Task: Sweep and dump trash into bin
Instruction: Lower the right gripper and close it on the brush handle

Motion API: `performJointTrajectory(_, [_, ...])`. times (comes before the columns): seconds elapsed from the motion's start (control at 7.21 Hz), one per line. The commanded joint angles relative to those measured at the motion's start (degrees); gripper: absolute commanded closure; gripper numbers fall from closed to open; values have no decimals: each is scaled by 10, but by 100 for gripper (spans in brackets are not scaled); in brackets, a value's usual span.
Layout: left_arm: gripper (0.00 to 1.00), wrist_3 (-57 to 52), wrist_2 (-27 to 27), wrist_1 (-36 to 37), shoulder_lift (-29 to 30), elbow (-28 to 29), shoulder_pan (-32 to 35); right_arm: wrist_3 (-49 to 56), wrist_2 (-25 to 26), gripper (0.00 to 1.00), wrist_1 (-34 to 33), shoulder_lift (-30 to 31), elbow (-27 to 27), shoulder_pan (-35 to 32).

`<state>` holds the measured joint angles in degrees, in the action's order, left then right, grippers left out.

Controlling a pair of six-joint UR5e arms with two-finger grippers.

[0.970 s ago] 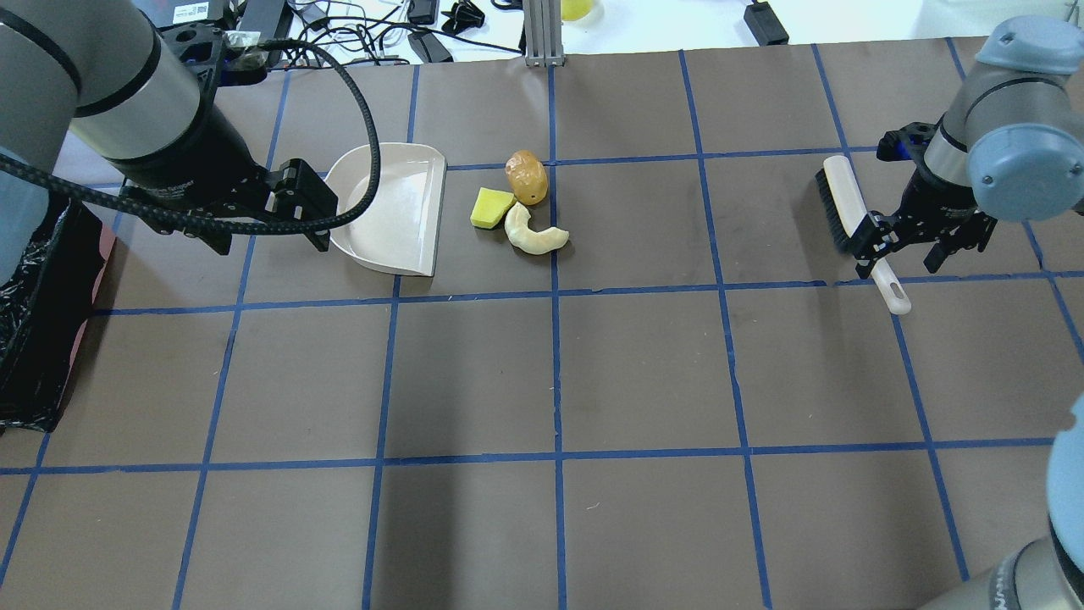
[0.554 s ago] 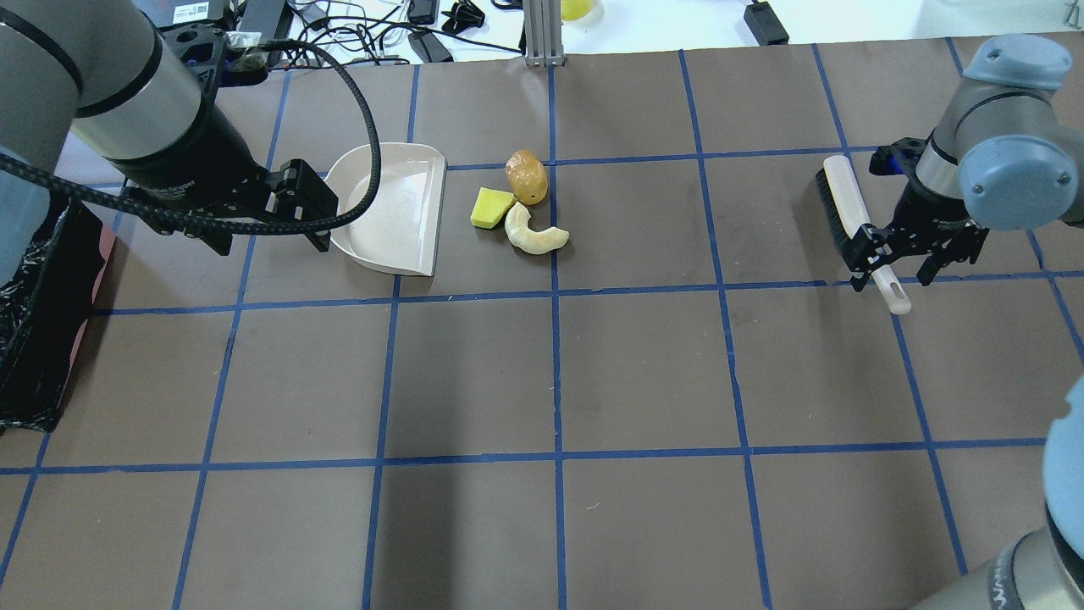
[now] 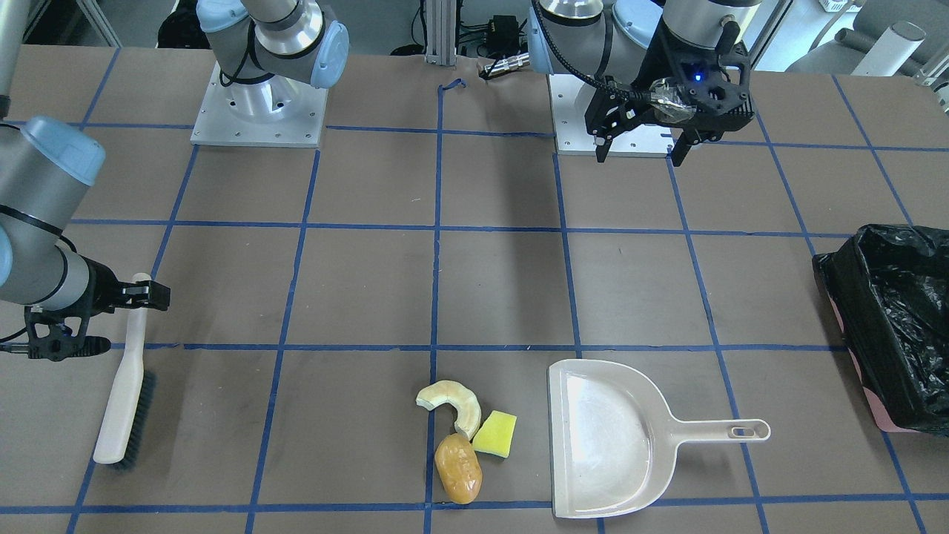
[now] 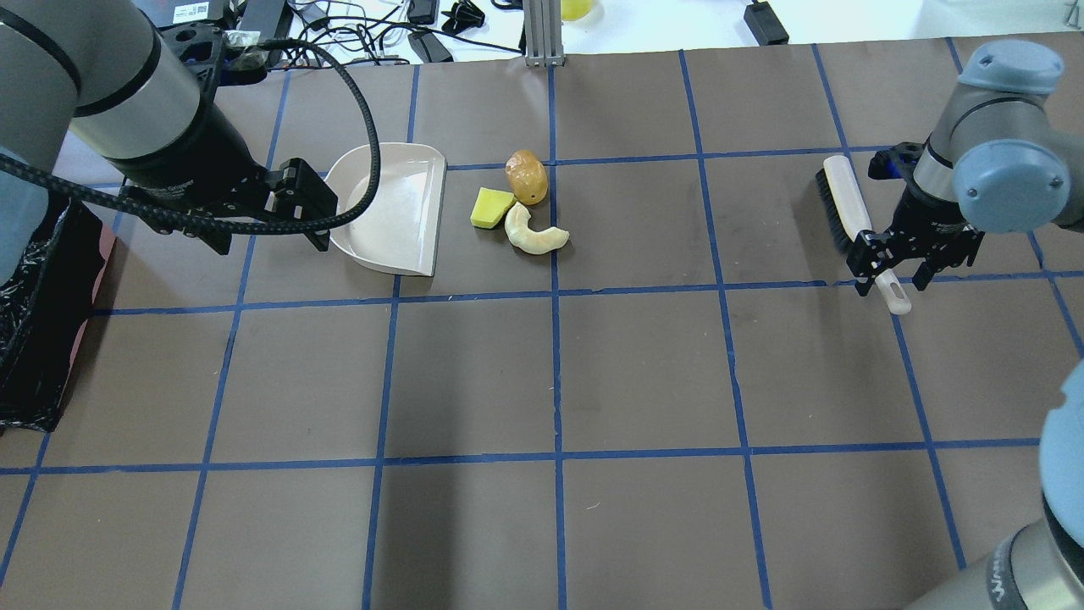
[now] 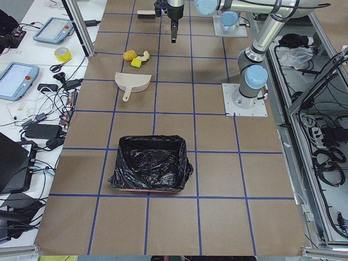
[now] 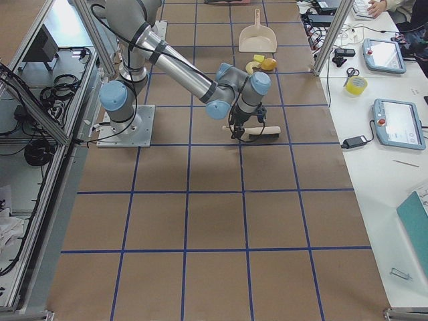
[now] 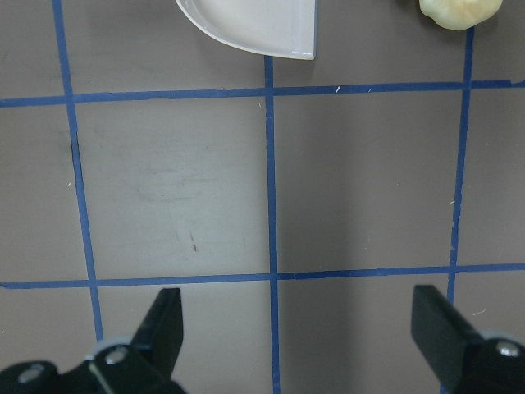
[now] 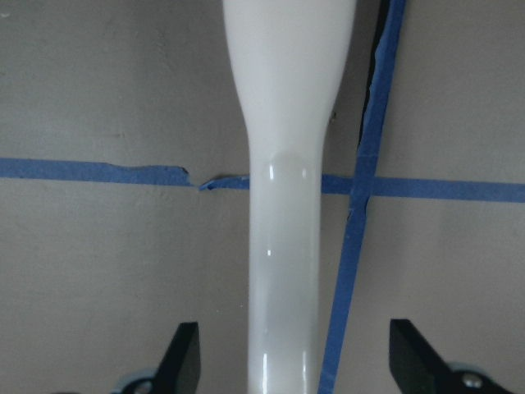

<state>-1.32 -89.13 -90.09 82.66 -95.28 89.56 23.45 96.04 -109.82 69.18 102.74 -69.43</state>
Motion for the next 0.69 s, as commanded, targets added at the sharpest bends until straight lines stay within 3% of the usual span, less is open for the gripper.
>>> performJointTrajectory(0.0, [0, 0, -1, 0, 0, 0, 0, -1, 1, 33, -1, -1, 0, 0])
performJointTrajectory(0.28, [0, 0, -1, 0, 0, 0, 0, -2, 1, 39, -1, -2, 0, 0])
performJointTrajectory(0.55, [0, 0, -1, 0, 0, 0, 0, -2, -1, 53, 1, -2, 1, 0])
